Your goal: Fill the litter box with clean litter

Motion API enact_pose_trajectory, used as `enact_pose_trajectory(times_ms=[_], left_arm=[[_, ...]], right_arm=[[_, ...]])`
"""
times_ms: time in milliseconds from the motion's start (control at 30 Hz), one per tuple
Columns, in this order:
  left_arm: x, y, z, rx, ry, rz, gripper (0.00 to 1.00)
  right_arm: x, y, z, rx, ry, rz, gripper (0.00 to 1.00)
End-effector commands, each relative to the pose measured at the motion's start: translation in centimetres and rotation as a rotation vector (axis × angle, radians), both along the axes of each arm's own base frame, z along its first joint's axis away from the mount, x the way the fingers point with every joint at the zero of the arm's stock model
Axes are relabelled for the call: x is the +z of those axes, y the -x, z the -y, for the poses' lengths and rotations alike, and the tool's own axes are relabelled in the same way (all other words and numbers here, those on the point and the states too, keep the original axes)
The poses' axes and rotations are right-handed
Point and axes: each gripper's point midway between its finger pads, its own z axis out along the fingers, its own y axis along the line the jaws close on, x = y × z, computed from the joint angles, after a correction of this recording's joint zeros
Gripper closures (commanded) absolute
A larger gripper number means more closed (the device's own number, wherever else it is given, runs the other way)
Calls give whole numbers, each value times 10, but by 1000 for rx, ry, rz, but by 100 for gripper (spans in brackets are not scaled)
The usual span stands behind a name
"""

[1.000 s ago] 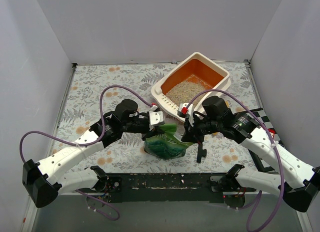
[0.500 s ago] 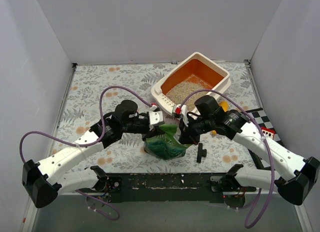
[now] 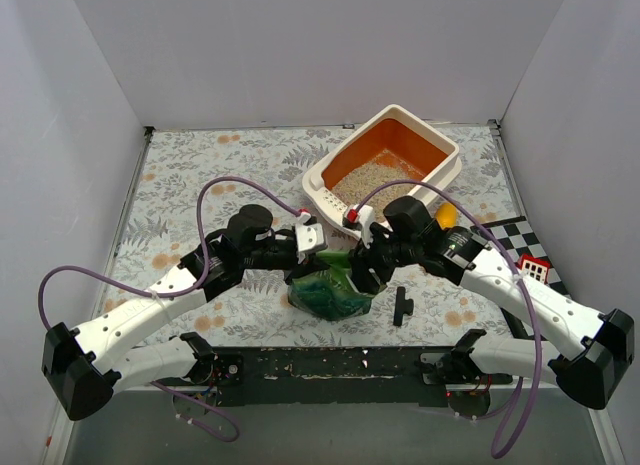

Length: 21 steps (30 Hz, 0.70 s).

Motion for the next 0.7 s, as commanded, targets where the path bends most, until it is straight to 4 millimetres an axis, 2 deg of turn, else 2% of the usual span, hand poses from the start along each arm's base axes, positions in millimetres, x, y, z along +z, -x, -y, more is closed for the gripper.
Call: enact_pose_trajectory(times_ms=[0,100,167,233,333,400,500,667], left_arm=[[12,-7,-3,40,32,55,97],[17,-8,-5,54,37,74,94],[18,-9,-7,58,37,81,94],[19,-9,-8,62,35,85,94],[26,-8,-7,56,45,94,90],[28,-7,-6,47,51,94,88],[20,-6,-5,40,39,79,86],[8,-6,-7,46,18,56,83]], right_arm=[[3,-34,5,-189,33,102,29],[16,-56,17,-311,40,206,26],[28,-69,29,-397,39,281,16],[37,-75,37,-440,42,326,11],[36,-68,35,-397,28,327,9],[25,-56,25,-324,16,277,8],[20,-39,11,-240,-29,251,7],[54,-41,15,-237,-106,380,6]])
